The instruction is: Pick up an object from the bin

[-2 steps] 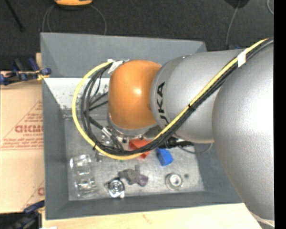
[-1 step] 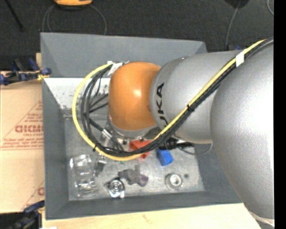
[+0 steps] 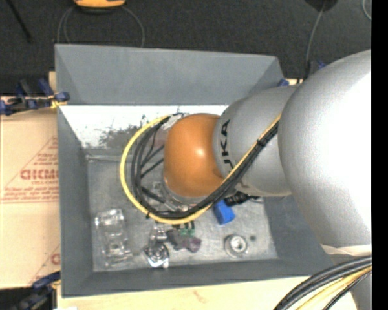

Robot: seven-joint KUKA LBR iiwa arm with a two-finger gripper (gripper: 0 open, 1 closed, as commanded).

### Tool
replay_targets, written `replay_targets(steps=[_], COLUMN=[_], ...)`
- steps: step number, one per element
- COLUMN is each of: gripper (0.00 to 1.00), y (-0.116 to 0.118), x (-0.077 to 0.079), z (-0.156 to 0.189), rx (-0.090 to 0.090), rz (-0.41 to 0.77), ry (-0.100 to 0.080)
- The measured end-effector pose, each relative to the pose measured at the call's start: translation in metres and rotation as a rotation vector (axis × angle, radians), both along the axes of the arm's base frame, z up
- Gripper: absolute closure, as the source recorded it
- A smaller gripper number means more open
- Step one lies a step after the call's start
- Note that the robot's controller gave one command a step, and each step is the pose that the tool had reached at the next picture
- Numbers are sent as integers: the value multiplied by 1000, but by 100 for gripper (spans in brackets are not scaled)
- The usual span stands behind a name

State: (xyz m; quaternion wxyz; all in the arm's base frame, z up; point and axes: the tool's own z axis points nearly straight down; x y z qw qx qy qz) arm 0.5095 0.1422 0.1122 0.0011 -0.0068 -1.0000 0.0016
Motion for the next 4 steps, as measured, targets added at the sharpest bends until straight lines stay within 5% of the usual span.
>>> replay_targets(steps=[1,2,3,4], gripper=[0,100,100,0], y=[-55,-56,-40,-41], x=[-7,-5,-11,-13], z=[-37,-35,36,32], rx=[12,9,4,4], rz=[20,20,76,73], ry=[-12,-17,-12,-4])
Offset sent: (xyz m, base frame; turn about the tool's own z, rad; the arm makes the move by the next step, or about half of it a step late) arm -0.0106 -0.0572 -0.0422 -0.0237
